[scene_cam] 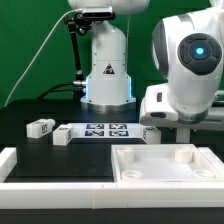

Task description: Assemble one leg

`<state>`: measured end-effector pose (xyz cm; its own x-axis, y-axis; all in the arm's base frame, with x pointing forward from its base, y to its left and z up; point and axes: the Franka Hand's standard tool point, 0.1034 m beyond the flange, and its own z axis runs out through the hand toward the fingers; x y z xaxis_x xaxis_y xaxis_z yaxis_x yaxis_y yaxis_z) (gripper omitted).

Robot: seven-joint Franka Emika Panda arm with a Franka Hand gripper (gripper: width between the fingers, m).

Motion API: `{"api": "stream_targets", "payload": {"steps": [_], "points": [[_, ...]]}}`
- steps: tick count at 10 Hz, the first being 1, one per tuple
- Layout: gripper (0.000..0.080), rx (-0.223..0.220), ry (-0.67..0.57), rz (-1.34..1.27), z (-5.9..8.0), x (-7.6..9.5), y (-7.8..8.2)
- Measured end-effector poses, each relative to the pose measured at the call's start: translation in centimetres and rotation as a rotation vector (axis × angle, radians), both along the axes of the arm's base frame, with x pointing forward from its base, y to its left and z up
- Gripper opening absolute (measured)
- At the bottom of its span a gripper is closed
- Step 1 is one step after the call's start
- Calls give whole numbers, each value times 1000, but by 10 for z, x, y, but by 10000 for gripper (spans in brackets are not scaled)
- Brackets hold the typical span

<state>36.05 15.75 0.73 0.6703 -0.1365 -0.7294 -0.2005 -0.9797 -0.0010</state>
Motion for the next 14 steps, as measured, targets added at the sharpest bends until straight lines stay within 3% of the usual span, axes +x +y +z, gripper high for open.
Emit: {"api": "stream_targets", "payload": {"steps": [1,5,6,9,11,12,13,14], "points": [[285,0,0,0,0,0,0],[285,9,-3,15,1,1,-2],[285,24,-14,55,10,5,-10],[287,38,0,77,72,22,-23],[287,32,-56,92,101,41,-26],[287,31,-58,90,96,37,-26],[287,25,-131,84,90,45,-24],[287,16,-246,79,92,49,-23]]}}
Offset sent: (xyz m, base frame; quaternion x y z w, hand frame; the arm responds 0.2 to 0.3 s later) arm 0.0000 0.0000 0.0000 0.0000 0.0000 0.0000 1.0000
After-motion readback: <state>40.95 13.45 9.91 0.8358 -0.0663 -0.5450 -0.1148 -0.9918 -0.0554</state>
